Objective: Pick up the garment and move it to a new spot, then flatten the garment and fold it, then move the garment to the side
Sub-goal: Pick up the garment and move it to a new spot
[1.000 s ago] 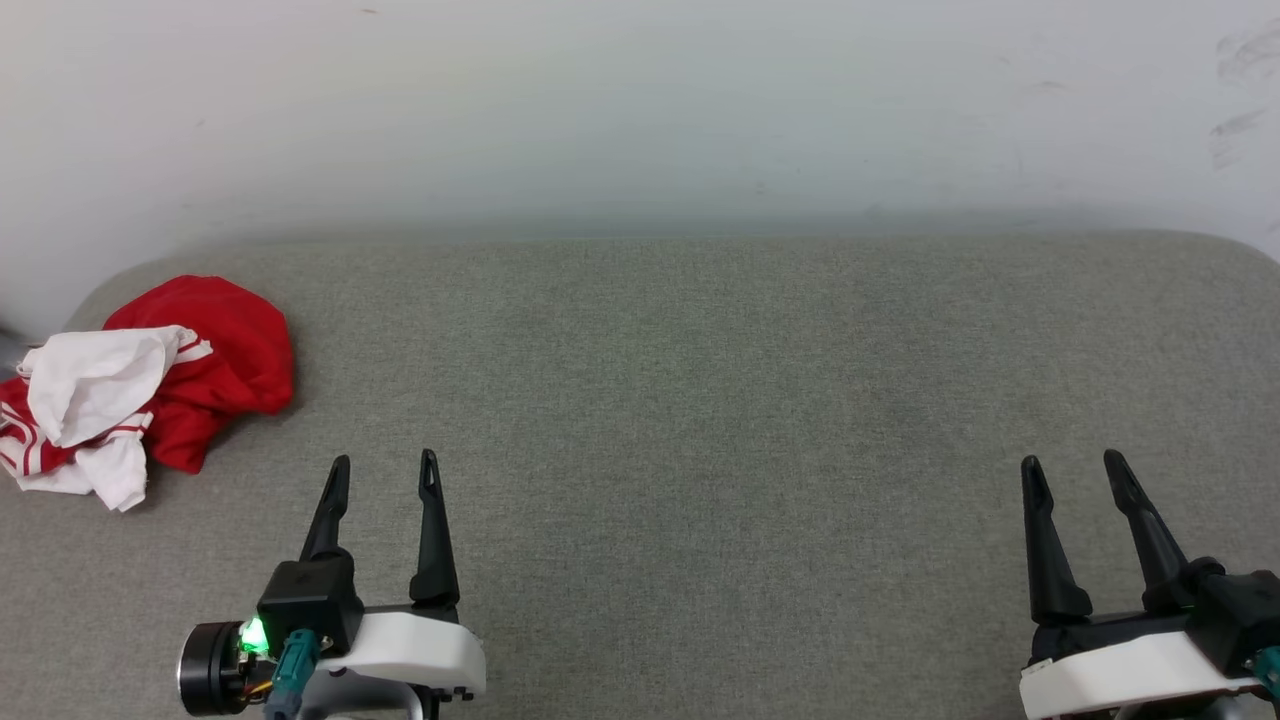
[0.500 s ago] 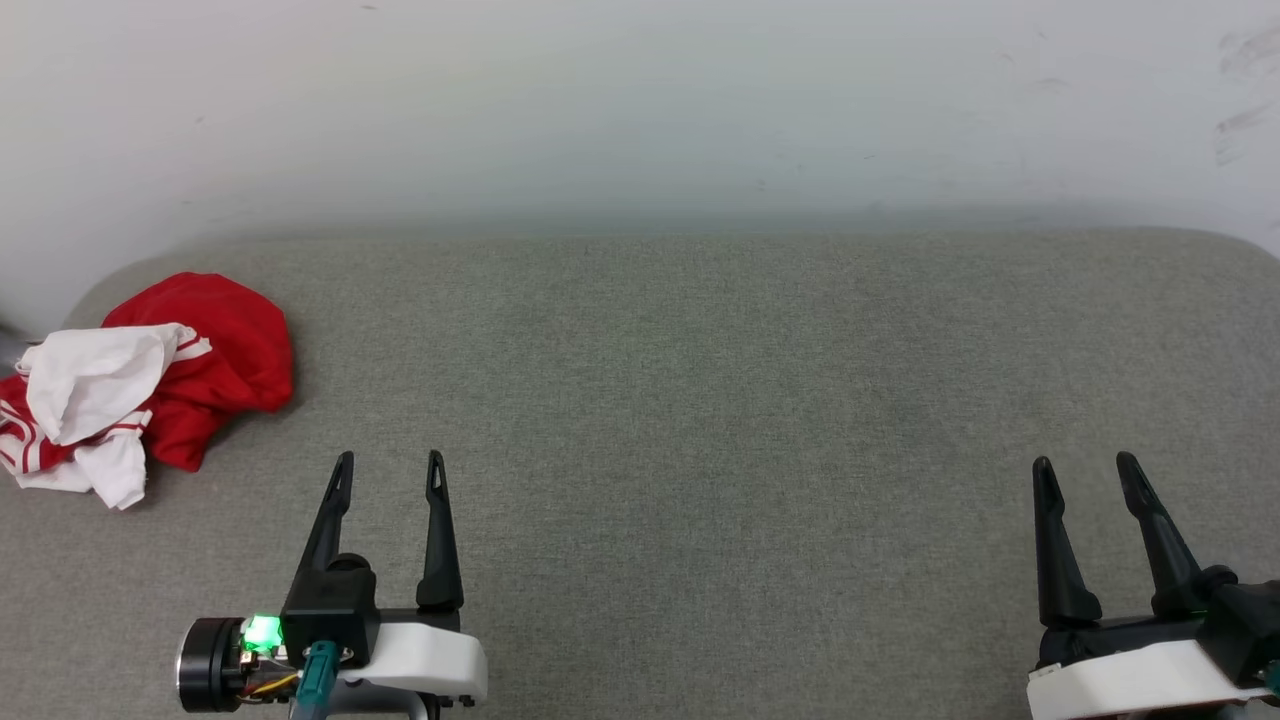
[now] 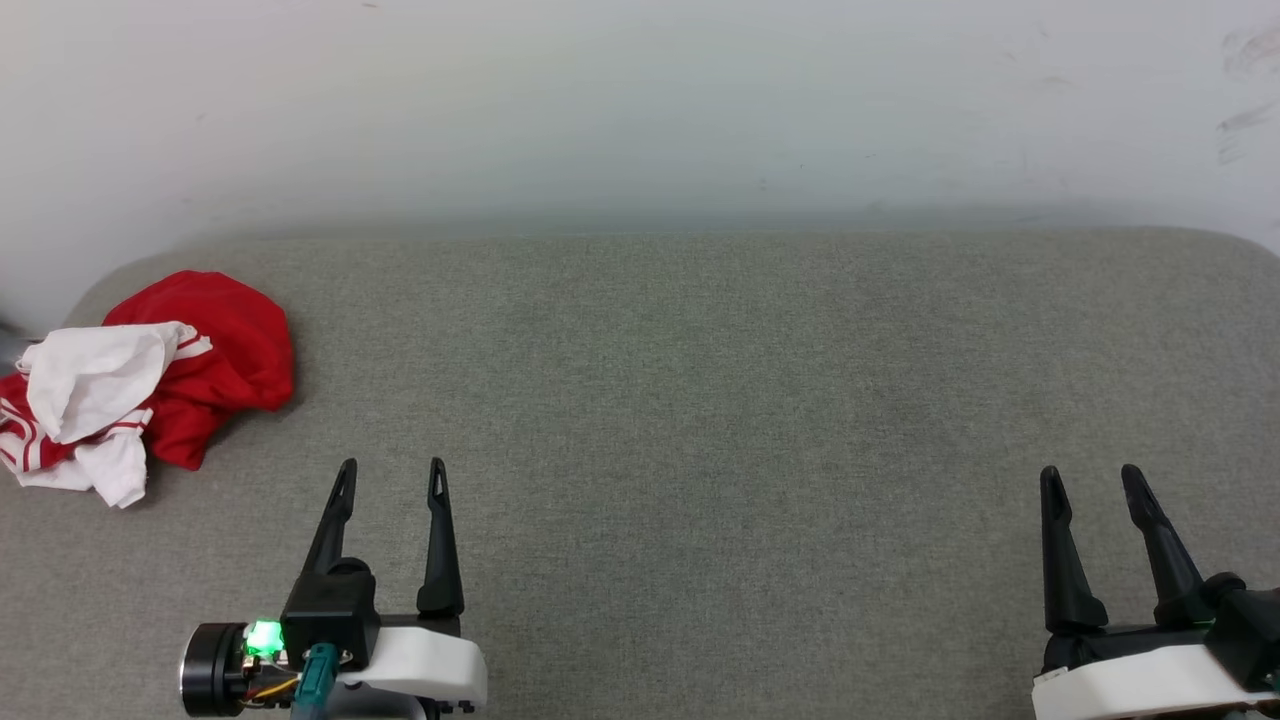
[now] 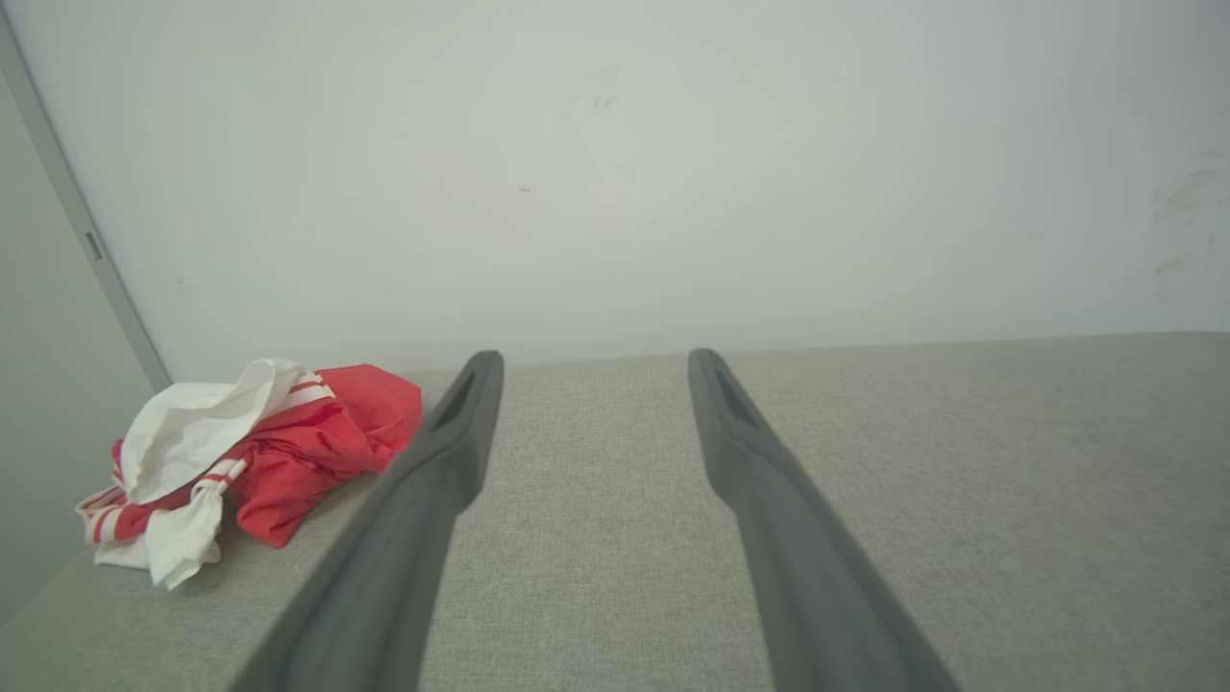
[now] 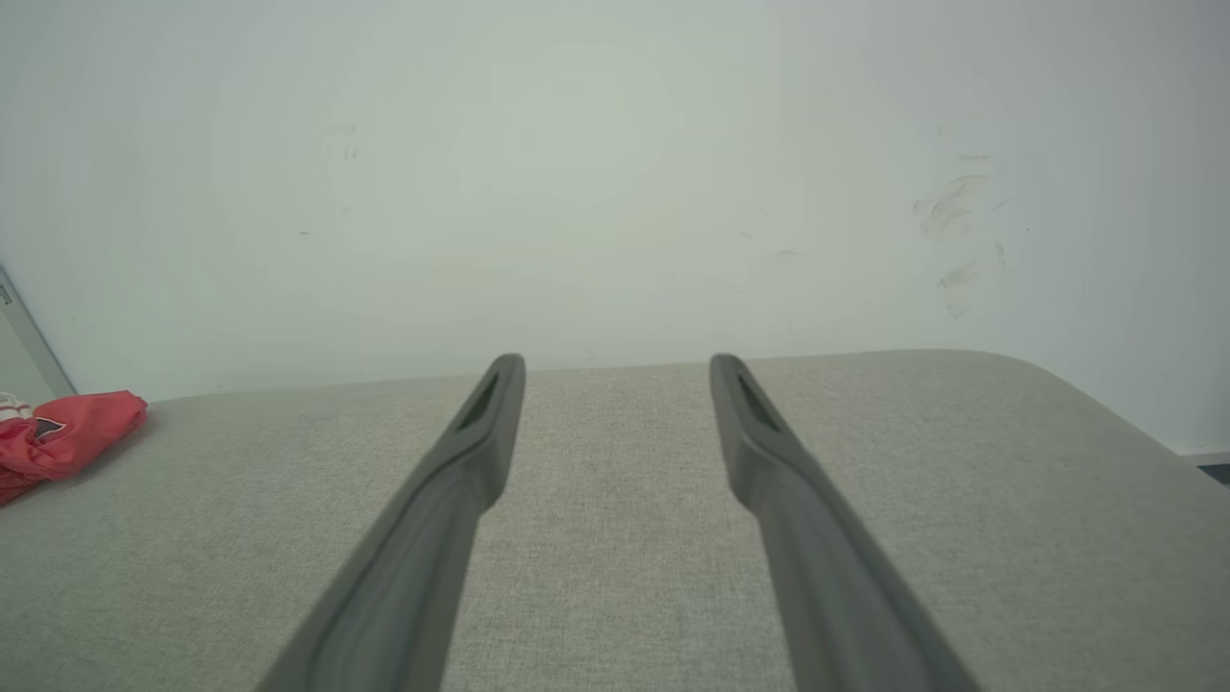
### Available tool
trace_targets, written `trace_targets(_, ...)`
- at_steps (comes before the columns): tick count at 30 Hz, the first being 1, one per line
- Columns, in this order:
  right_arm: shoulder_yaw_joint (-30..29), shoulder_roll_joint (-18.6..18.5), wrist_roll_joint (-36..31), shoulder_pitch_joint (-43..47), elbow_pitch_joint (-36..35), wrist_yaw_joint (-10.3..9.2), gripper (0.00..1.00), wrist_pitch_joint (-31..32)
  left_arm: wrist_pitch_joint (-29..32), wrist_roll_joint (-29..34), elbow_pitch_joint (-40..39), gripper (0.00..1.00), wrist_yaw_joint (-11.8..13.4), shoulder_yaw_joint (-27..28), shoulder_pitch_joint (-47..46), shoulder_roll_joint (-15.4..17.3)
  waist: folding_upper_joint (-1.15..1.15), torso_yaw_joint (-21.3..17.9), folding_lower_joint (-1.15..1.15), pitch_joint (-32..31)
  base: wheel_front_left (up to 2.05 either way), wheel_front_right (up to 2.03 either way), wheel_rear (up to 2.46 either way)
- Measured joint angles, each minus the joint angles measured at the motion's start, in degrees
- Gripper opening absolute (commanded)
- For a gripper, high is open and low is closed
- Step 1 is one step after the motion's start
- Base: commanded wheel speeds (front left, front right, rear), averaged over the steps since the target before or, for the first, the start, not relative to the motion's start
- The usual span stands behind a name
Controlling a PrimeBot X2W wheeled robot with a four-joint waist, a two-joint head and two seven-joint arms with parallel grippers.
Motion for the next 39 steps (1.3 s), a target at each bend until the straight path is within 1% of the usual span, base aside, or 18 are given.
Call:
trace_targets(16, 0.29, 0.01, 0.46, 0.11, 0.66, 0.00, 1.00, 0.00, 0.00, -0.25, 2.23, 1.00, -1.42, 1.02, 0.01, -0.64, 0.00, 0.23, 0.00, 0.06, 0.00, 0.00, 0.00)
trace_targets(24, 0.70, 0.00, 0.46, 0.14, 0.88, 0.00, 1.00, 0.00, 0.00, -0.18, 2.42, 1.00, -1.48, 1.41, -0.02, -0.77, 0.00, 1.12, 0.00, 0.11, 0.00, 0.00, 0.00)
trace_targets(32, 1.40, 0.00, 0.37, 0.25, 0.76, 0.00, 1.00, -0.01, 0.00, -0.19, 2.65, 1.00, -1.59, 1.93, -0.14, -0.88, 0.00, 4.18, 0.00, 0.32, 0.00, 0.00, 0.00)
trace_targets(39, 1.80, 0.01, -0.25, 0.46, 0.26, 0.00, 1.00, 0.00, 0.00, -0.29, 2.75, 1.00, -1.59, 2.55, -0.22, -0.92, 0.00, 8.52, 0.00, 0.55, 0.00, 0.00, 0.00)
